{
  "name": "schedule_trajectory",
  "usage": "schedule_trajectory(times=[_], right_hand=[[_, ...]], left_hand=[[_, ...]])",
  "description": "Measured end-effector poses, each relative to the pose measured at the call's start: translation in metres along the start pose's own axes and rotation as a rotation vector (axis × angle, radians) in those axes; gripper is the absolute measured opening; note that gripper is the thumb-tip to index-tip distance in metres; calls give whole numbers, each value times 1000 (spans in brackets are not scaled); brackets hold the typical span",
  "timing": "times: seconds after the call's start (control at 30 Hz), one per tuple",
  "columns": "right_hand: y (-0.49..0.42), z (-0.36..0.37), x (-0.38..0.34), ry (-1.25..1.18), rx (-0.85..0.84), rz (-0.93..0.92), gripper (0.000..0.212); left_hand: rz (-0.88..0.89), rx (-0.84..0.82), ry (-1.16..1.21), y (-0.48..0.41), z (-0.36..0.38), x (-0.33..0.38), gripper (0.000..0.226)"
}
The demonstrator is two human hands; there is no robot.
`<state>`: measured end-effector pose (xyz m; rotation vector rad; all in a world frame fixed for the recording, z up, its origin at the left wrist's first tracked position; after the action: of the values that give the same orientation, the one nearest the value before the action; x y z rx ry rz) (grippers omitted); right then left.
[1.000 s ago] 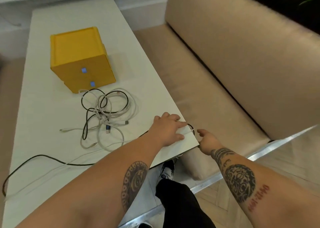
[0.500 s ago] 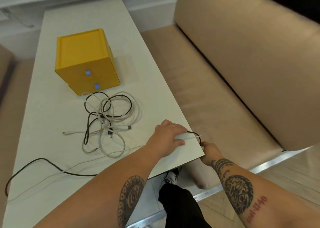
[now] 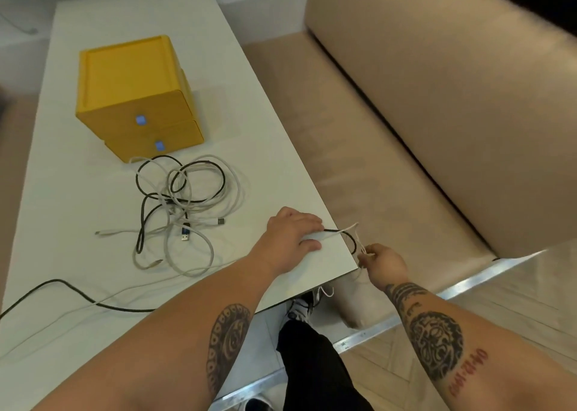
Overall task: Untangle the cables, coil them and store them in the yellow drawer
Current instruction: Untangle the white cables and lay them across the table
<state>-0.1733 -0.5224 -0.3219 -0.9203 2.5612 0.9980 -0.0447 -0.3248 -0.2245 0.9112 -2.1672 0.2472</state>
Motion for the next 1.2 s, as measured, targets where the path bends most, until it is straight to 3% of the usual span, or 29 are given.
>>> schedule_trajectory(times=[0.1, 0.43, 0.67, 0.9, 1.07, 1.2], right_hand=[[4, -26, 15, -238, 63, 65, 22], [58, -55, 87, -513, 358, 234, 14], [74, -49, 50, -493, 276, 44, 17], [83, -83, -9, -535, 345, -127, 17], [86, -102, -40, -410, 356, -252, 14], [94, -111, -60, -369, 342, -335, 12]], left_hand=[[-9, 4, -14, 0, 1, 1, 35], [-25, 34, -25, 0, 1, 6, 29], [-20, -56, -141, -6, -2, 19, 25], [7, -37, -203, -11, -2, 40, 52], [162, 164, -122, -11, -16, 75, 28], [279, 25, -162, -17, -10, 107, 24]])
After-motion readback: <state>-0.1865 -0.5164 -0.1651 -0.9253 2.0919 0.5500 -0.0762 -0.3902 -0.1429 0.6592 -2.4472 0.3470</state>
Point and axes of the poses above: each hand's wrist, its own y-axis away from the middle knuckle, its own z-axis out of the palm, x = y × z, the point moved 7 cm from there along -y, towards the middle knuckle, and after that the axes turned 9 degrees about y, right-handed, at the moved point
